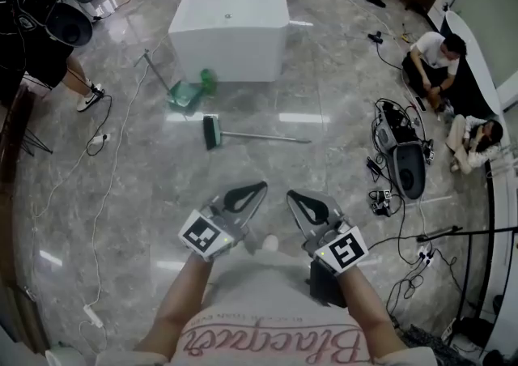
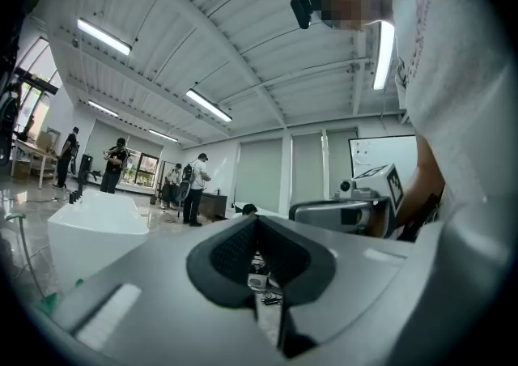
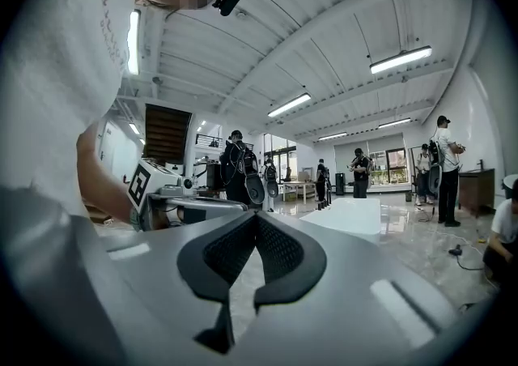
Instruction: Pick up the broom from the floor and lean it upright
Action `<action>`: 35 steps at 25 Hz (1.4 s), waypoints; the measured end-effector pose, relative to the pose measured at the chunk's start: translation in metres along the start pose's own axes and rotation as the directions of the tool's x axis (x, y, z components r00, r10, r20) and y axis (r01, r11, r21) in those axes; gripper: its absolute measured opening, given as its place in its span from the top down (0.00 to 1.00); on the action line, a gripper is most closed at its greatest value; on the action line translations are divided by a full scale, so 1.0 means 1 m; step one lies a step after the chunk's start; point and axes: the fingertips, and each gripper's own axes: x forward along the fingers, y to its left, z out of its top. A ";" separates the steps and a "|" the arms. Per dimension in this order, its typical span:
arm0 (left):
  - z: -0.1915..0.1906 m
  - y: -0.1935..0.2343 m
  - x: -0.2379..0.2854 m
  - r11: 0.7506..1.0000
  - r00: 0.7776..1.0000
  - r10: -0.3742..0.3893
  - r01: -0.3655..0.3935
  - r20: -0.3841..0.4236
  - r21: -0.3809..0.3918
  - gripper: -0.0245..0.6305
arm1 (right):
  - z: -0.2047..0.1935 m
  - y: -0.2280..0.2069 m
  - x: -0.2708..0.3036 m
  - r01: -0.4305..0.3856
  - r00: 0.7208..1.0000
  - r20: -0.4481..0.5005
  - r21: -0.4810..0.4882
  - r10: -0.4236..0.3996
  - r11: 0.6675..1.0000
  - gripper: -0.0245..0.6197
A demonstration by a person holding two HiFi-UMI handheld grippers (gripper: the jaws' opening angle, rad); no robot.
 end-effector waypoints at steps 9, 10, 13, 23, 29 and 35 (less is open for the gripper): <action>-0.022 0.027 0.043 0.999 0.998 0.038 -0.039 -0.052 -0.020 0.96 | -0.020 -0.063 0.003 0.017 1.000 -0.008 0.078 -0.017 0.997 0.96; -0.025 0.034 0.047 0.999 0.997 0.038 -0.039 -0.064 -0.024 0.96 | -0.021 -0.069 0.007 0.020 1.000 -0.013 0.084 -0.019 0.996 0.96; -0.029 0.060 0.066 0.999 0.996 0.024 -0.026 -0.081 -0.026 0.96 | -0.026 -0.093 0.025 0.032 0.999 -0.030 0.092 -0.029 0.995 0.96; -0.068 0.173 0.156 0.988 0.968 -0.154 0.150 -0.198 -0.034 0.96 | -0.054 -0.200 0.095 0.147 0.985 -0.106 0.104 -0.136 0.984 0.96; -0.093 0.208 0.212 0.969 0.939 -0.245 0.244 -0.243 -0.036 0.96 | -0.085 -0.258 0.130 0.169 0.977 -0.158 0.141 -0.146 0.976 0.96; -0.120 0.221 0.236 0.979 0.944 -0.204 0.194 -0.259 -0.064 0.96 | -0.108 -0.295 0.137 0.214 0.969 -0.163 0.180 -0.186 0.960 0.96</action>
